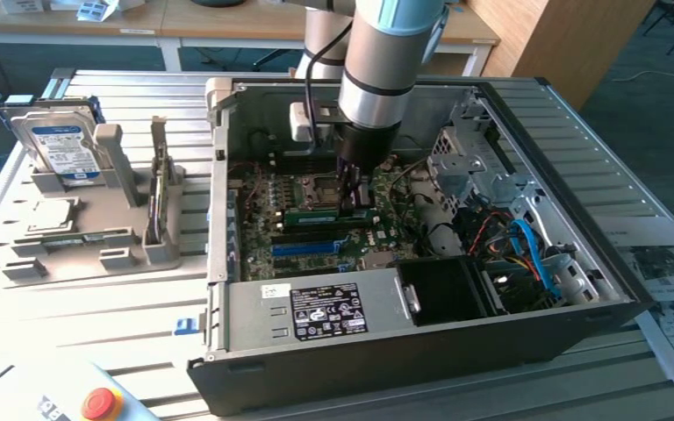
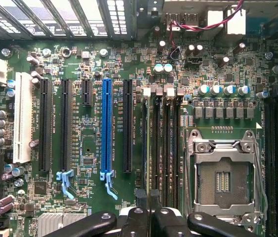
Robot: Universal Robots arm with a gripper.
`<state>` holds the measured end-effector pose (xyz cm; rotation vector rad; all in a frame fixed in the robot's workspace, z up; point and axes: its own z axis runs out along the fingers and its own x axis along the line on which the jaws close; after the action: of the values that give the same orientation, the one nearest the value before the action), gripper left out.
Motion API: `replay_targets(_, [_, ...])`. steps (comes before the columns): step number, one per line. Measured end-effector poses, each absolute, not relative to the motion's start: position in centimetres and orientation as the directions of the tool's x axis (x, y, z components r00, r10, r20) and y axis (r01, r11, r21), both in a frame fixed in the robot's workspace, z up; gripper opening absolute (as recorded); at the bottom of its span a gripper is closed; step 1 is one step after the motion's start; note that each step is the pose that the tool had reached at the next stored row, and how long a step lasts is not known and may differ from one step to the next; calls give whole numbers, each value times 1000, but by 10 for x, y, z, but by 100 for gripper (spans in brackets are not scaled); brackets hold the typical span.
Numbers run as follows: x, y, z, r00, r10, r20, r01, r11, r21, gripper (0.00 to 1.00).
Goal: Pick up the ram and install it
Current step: 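Insert the ram into the slot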
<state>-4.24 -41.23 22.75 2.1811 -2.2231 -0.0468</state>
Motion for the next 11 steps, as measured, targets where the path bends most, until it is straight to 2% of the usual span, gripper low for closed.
replay_targets(11, [-42,-412,241,-19,-1000,-2,-999,19,40,12])
